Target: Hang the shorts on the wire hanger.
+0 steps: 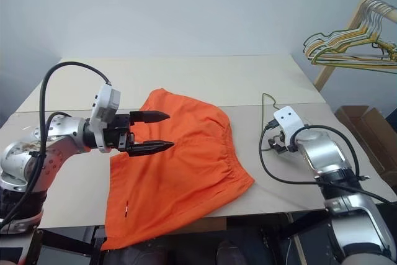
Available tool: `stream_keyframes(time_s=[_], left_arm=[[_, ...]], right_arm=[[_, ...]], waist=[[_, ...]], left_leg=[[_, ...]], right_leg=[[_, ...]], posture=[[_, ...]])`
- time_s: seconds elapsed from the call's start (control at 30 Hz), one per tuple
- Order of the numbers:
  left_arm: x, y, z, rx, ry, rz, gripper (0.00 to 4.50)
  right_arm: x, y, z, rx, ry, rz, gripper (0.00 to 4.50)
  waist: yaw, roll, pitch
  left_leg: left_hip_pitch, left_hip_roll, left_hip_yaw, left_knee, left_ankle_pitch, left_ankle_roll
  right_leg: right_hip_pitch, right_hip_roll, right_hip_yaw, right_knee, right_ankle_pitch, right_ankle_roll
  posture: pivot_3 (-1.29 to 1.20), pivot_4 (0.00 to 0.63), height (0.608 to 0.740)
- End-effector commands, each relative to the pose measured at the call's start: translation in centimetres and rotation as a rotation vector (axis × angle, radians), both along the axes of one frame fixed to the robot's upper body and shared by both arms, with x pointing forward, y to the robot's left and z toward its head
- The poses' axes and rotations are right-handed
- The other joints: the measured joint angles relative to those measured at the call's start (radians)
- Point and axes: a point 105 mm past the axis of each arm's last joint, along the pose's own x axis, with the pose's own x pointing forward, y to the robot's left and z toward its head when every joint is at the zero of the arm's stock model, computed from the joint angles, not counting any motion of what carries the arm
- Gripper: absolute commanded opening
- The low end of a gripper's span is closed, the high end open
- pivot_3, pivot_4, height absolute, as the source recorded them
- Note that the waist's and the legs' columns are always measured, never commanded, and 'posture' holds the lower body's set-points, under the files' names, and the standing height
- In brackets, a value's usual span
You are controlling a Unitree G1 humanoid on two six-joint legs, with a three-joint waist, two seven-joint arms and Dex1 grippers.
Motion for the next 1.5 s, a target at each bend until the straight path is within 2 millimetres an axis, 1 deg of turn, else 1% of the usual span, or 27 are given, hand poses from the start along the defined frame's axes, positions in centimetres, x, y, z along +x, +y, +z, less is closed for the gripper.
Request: stream_keyframes(time_s=[0.03, 0.07, 0.17, 0.3, 0.4, 0.43, 0.53, 0.57, 0.67, 0.73, 0.8, 0.87, 0.93, 0.97, 1.0, 1.03, 1.07, 1.13, 1.17, 1.2, 1.3, 1.4, 1.47, 1.5], left_arm=[[-0.2, -0.1, 0.9, 0.012, -0.054, -0.021, 4.45], [-0.2, -0.1, 0.8, 0.016, -0.056, -0.021, 4.45], [-0.3, 0.0, 0.8, 0.018, -0.059, -0.023, 4.5], [-0.6, 0.2, 0.7, 0.029, -0.067, -0.018, 4.5], [-0.9, 0.4, 0.6, 0.036, -0.067, -0.013, 4.5], [-1.0, 0.5, 0.6, 0.038, -0.067, -0.013, 4.5], [-1.2, 0.8, 0.6, 0.046, -0.065, -0.009, 4.5], [-1.2, 0.8, 0.6, 0.048, -0.065, -0.008, 4.5], [-1.1, 1.0, 0.5, 0.053, -0.068, -0.004, 4.5], [-0.9, 1.0, 0.7, 0.053, -0.069, -0.004, 4.5], [-0.7, 0.9, 0.8, 0.051, -0.074, -0.003, 4.5], [-0.6, 0.9, 0.9, 0.05, -0.078, -0.003, 4.5], [-0.3, 1.0, 1.1, 0.048, -0.084, 0.001, 4.5], [0.0, 1.0, 1.3, 0.047, -0.091, 0.006, 4.5], [0.4, 1.2, 1.7, 0.041, -0.097, 0.015, 4.5], [0.8, 1.3, 2.0, 0.033, -0.1, 0.025, 4.5], [1.2, 1.4, 2.3, 0.027, -0.103, 0.034, 4.5], [1.9, 1.6, 3.1, 0.013, -0.113, 0.042, 4.5], [2.1, 1.6, 3.4, 0.007, -0.118, 0.043, 4.5], [2.5, 1.6, 3.8, 0.001, -0.122, 0.046, 4.5], [3.4, 1.8, 4.6, -0.002, -0.147, 0.06, 4.5], [4.5, 2.1, 5.0, 0.011, -0.159, 0.091, 4.5], [4.7, 2.2, 4.9, 0.023, -0.143, 0.09, 4.5], [4.7, 2.0, 4.4, 0.052, -0.122, 0.073, 4.5]], right_arm=[[0.9, -0.4, 0.1, 0.032, 0.025, -0.053, 4.48], [1.0, -0.6, -0.3, 0.042, 0.041, -0.075, 4.48], [1.2, -1.1, -1.0, 0.064, 0.085, -0.129, 3.95], [1.0, -1.9, -1.4, 0.123, 0.13, -0.213, 2.58], [0.5, -2.1, -1.7, 0.135, 0.156, -0.216, 1.5], [0.4, -2.1, -1.7, 0.128, 0.159, -0.212, 1.29], [-0.1, -2.0, -1.9, 0.121, 0.175, -0.201, 0.25], [-0.2, -2.0, -1.9, 0.12, 0.177, -0.199, 0.03], [-0.4, -2.2, -1.7, 0.092, 0.167, -0.19, 0.03], [-0.4, -2.5, -1.0, 0.059, 0.136, -0.171, 0.03], [0.1, -3.1, 0.6, -0.056, 0.034, -0.099, 0.03], [0.5, -3.3, 2.1, -0.149, -0.066, -0.027, 0.03], [1.1, -3.1, 4.6, -0.279, -0.232, 0.075, 0.03], [1.3, -2.3, 6.6, -0.375, -0.36, 0.18, 0.03], [1.1, -1.2, 8.4, -0.444, -0.466, 0.291, 0.03], [0.7, -0.2, 9.6, -0.51, -0.548, 0.399, 0.03], [0.2, 0.8, 10.3, -0.58, -0.612, 0.507, 0.03], [-1.1, 2.3, 10.8, -0.723, -0.693, 0.719, 0.03], [-1.6, 2.9, 10.8, -0.769, -0.715, 0.797, 0.03], [-2.2, 3.4, 10.8, -0.853, -0.751, 0.89, 0.03], [-3.4, 4.9, 10.8, -1.016, -0.841, 1.089, 0.03], [-3.8, 5.9, 11.3, -1.071, -0.939, 1.163, 0.03], [-3.8, 6.3, 11.7, -1.109, -0.988, 1.191, 0.03], [-3.8, 6.6, 12.1, -1.131, -1.009, 1.202, 0.03]], waist=[[-0.008, 0.0, 0.0], [-0.011, 0.0, 0.0], [-0.021, -0.001, -0.001], [-0.022, -0.001, -0.001], [-0.019, -0.001, -0.001], [-0.019, -0.001, -0.001], [-0.018, -0.001, -0.001], [-0.018, -0.001, -0.001], [-0.019, -0.001, -0.001], [-0.018, -0.001, -0.001], [-0.016, -0.001, -0.001], [-0.015, -0.001, -0.001], [-0.02, -0.001, -0.001], [-0.021, 0.0, -0.001], [-0.022, 0.001, -0.001], [-0.024, 0.002, -0.001], [-0.026, 0.003, -0.001], [-0.035, 0.003, -0.001], [-0.039, 0.003, -0.001], [-0.044, 0.003, -0.001], [-0.049, 0.003, -0.002], [-0.053, 0.002, -0.002], [-0.056, 0.002, -0.002], [-0.057, 0.002, -0.002]], left_leg=[[0.0, 0.0, 0.0, 0.0, 0.0, 0.0], [0.0, 0.0, 0.0, 0.0, 0.0, 0.0], [0.001, 0.0, -0.001, 0.001, 0.0, 0.0], [0.0, 0.0, -0.001, 0.001, 0.0, 0.0], [0.0, 0.0, -0.002, 0.001, 0.0, 0.0], [0.0, -0.001, -0.002, 0.001, 0.0, 0.0], [0.0, -0.001, -0.002, 0.001, 0.0, 0.0], [0.0, -0.001, -0.002, 0.001, 0.0, 0.0], [0.0, 0.0, -0.002, 0.001, 0.0, 0.0], [0.0, 0.0, -0.002, 0.001, 0.0, 0.0], [-0.001, -0.001, -0.002, 0.001, 0.0, 0.0], [-0.002, -0.001, -0.002, 0.002, 0.0, 0.0], [-0.003, -0.001, -0.002, 0.002, 0.0, 0.0], [-0.004, -0.001, -0.002, 0.002, 0.0, 0.0], [-0.004, -0.001, -0.002, 0.002, 0.0, 0.0], [-0.005, -0.001, -0.002, 0.003, 0.0, 0.0], [-0.005, -0.001, -0.001, 0.003, 0.0, 0.0], [-0.006, -0.001, -0.001, 0.003, 0.0, 0.0], [-0.005, 0.0, -0.002, 0.003, 0.0, 0.0], [-0.005, 0.0, -0.002, 0.003, 0.0, 0.0], [-0.006, -0.001, -0.002, 0.003, 0.0, 0.0], [-0.007, -0.001, -0.001, 0.005, 0.0, 0.0], [-0.007, -0.001, -0.001, 0.005, 0.0, 0.0], [-0.007, -0.001, -0.002, 0.005, 0.0, 0.0]], right_leg=[[0.0, 0.0, 0.0, 0.0, 0.0, 0.0], [0.0, 0.0, 0.0, 0.0, 0.0, 0.0], [0.002, 0.0, -0.001, 0.0, 0.001, 0.0], [0.002, 0.0, -0.001, -0.001, 0.001, 0.0], [0.002, 0.0, -0.001, -0.001, 0.001, 0.001], [0.002, 0.0, -0.001, -0.001, 0.001, 0.001], [0.002, 0.0, -0.001, -0.001, 0.001, 0.001], [0.002, 0.0, -0.001, -0.001, 0.001, 0.001], [0.002, 0.0, -0.002, -0.001, 0.001, 0.001], [0.002, 0.0, -0.002, -0.001, 0.001, 0.001], [0.002, 0.0, -0.002, -0.001, 0.001, 0.001], [0.0, -0.001, -0.002, -0.001, 0.001, 0.001], [-0.001, -0.001, -0.002, -0.001, 0.001, 0.002], [-0.001, -0.001, -0.002, -0.001, 0.001, 0.002], [-0.001, -0.001, -0.002, -0.001, 0.001, 0.002], [-0.003, -0.001, -0.002, 0.0, 0.001, 0.002], [-0.003, -0.001, -0.002, 0.0, 0.001, 0.002], [-0.004, 0.0, -0.002, 0.0, 0.001, 0.002], [-0.003, 0.0, -0.002, -0.001, 0.001, 0.002], [-0.003, 0.0, -0.002, -0.001, 0.001, 0.002], [-0.003, -0.001, -0.002, -0.002, 0.001, 0.002], [-0.003, -0.001, -0.001, -0.001, 0.001, 0.002], [-0.003, -0.001, -0.001, -0.001, 0.001, 0.002], [-0.003, -0.001, -0.001, -0.001, 0.001, 0.002]], posture=[[-0.07, 0.021, 0.74], [-0.07, 0.021, 0.74], [-0.06, 0.02, 0.74], [-0.04, 0.02, 0.74], [-0.04, 0.021, 0.74], [-0.04, 0.022, 0.74], [-0.04, 0.022, 0.74], [-0.04, 0.022, 0.74], [-0.05, 0.024, 0.74], [-0.05, 0.024, 0.74], [-0.05, 0.023, 0.74], [-0.06, 0.022, 0.74], [-0.06, 0.021, 0.74], [-0.07, 0.02, 0.74], [-0.08, 0.018, 0.74], [-0.08, 0.017, 0.74], [-0.08, 0.014, 0.74], [-0.09, 0.012, 0.74], [-0.09, 0.012, 0.74], [-0.1, 0.009, 0.74], [-0.11, 0.004, 0.74], [-0.11, 0.001, 0.74], [-0.12, 0.0, 0.74], [-0.12, 0.0, 0.74]])
